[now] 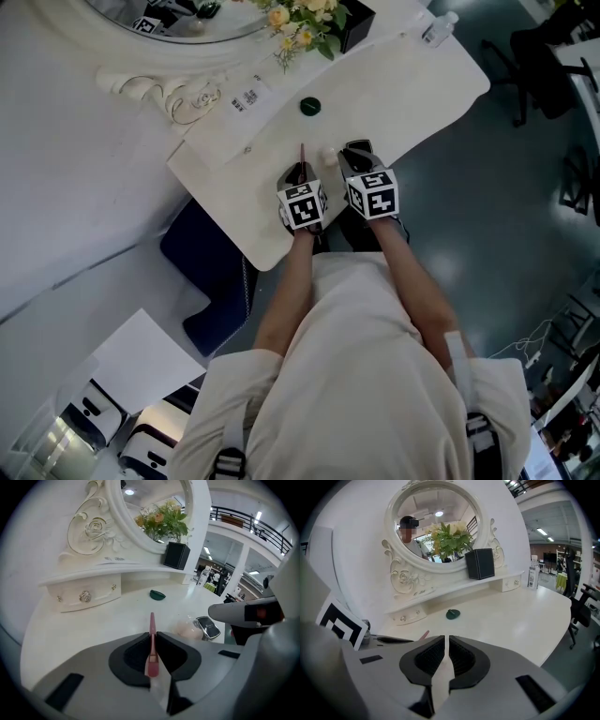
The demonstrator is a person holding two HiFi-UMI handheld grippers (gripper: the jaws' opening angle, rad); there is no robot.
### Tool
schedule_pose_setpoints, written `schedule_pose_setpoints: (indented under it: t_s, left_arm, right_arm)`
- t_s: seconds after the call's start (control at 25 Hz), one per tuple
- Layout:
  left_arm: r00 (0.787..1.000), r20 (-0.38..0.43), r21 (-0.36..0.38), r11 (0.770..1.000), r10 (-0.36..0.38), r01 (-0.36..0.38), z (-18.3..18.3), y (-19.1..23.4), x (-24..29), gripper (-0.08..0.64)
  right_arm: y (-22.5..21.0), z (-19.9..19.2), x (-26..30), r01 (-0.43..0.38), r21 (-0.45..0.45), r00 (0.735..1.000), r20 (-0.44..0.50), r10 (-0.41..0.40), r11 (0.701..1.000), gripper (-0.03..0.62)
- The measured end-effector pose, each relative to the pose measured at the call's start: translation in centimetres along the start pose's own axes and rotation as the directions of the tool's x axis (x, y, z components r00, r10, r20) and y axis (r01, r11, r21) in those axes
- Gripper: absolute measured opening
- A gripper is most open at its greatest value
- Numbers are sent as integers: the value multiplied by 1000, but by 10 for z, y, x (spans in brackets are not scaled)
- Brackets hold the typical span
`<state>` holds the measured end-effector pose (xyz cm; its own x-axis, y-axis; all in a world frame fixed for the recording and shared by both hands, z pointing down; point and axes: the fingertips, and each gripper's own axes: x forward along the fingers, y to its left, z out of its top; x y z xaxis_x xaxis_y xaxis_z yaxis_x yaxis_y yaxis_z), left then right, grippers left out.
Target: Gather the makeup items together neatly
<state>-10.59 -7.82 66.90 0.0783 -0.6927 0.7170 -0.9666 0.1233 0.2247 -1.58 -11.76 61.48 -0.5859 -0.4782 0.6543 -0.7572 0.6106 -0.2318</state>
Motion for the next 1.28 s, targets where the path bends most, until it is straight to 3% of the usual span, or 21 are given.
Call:
schedule_pose_setpoints:
  t_s: [0.28,0.72,0.92,1.16,1.28]
  left_arm:
    - [1000,-14,-72,997,3,-4,-3,-4,7,58]
    - [1000,-18,-32,999,-9,8,-3,-10,4,104]
    - [1000,29,-1,1000,0,0,13,-7,-9,104]
    - [989,148,86,996,-21,8,62,-6,-34,97]
    - [982,186,121,993,-32,9,76,-6,-33,48]
  right_arm:
    - [-12,-5,-8,27,9,1000,2,-27,1000,60]
    - [-21,-6,-13,47,27,999,10,-48,999,60]
    - [-25,4,-9,44,25,999,27,-44,999,60]
    - [-30,31,4,1,-78,1000,26,1,997,60]
    - [-26,49,19,-50,-164,999,-4,50,985,61]
